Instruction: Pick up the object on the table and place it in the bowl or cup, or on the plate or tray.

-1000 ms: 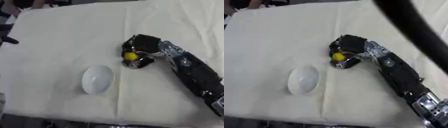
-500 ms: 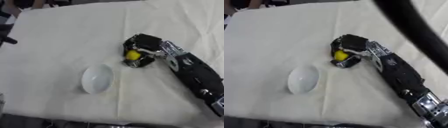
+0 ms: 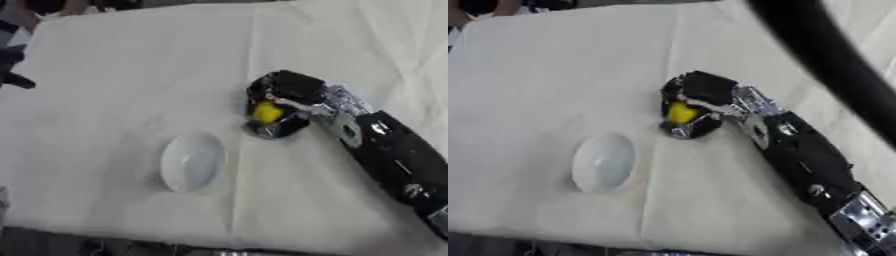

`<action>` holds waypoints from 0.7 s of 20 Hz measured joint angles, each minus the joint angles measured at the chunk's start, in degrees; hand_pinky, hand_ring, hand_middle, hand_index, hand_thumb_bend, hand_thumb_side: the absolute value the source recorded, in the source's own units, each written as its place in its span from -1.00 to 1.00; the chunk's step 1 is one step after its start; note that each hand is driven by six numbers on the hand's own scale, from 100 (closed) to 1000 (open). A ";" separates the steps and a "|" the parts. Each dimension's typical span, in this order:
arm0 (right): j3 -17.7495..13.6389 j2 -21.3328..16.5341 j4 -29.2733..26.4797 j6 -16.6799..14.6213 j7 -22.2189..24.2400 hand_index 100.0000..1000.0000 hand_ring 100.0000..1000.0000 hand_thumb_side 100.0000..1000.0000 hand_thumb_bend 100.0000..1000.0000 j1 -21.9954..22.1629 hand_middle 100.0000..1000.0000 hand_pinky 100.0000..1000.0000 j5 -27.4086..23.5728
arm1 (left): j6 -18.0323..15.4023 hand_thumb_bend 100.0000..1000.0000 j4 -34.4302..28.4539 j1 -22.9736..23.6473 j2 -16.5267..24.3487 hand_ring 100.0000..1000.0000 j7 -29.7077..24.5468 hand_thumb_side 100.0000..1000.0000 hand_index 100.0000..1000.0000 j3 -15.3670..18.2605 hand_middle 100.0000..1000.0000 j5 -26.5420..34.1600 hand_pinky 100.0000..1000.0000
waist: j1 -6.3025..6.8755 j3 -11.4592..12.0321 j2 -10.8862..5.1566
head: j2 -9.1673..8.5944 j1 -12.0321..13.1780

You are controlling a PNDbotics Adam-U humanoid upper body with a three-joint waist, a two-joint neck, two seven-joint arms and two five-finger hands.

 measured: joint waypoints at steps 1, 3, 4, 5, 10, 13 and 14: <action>0.02 -0.16 -0.56 0.14 -0.06 -0.88 -1.00 -0.37 -0.85 -0.13 -1.00 -1.00 -0.16 | 0.00 -0.62 0.00 0.00 0.00 0.28 0.00 0.70 0.54 0.01 0.50 -0.03 -0.19 | -0.13 -0.01 -0.18 | 0.00 0.00; 0.03 -0.47 -2.11 0.54 0.12 -0.88 -1.00 -0.38 -0.84 -1.34 -1.00 -1.00 -0.37 | 0.00 -0.62 0.00 0.00 0.00 0.28 0.00 0.70 0.54 0.07 0.50 -0.12 -0.19 | -0.28 -0.11 -0.46 | 0.00 0.00; 0.05 -0.55 -2.91 0.79 0.32 -0.88 -1.00 -0.38 -0.84 -2.07 -1.00 -1.00 -0.47 | 0.00 -0.62 0.00 0.00 0.00 0.28 0.00 0.70 0.54 0.12 0.50 -0.14 -0.19 | -0.36 -0.14 -0.62 | 0.00 0.00; 0.10 -0.72 -3.64 1.03 0.55 -0.87 -1.00 -0.38 -0.83 -2.63 -1.00 -1.00 -0.59 | 0.00 -0.62 0.01 0.02 0.00 0.27 0.00 0.70 0.54 0.15 0.50 -0.15 -0.19 | -0.44 -0.15 -0.80 | 0.00 0.00; 1.40 -0.91 -6.01 1.32 2.31 -0.87 -1.00 -0.39 -0.81 -4.44 -1.00 -1.00 -0.60 | 0.00 -0.62 0.03 0.08 0.45 0.27 0.00 0.70 0.53 0.31 0.50 -0.19 -0.19 | -0.93 -0.15 -1.11 | 0.00 0.01; 2.49 -0.89 -6.54 0.77 3.46 -0.87 -1.00 -0.38 -0.80 -5.97 -1.00 -1.00 -0.34 | 0.00 -0.62 0.05 0.11 0.52 0.27 0.00 0.70 0.53 0.32 0.50 -0.23 -0.19 | -1.24 -0.09 -1.25 | 0.00 0.02; 2.84 -0.84 -6.58 0.60 3.89 -0.87 -1.00 -0.39 -0.80 -6.37 -1.00 -1.00 -0.09 | 0.00 -0.62 0.05 0.12 0.60 0.27 0.00 0.70 0.53 0.32 0.50 -0.25 -0.19 | -1.29 0.02 -1.26 | 0.00 0.02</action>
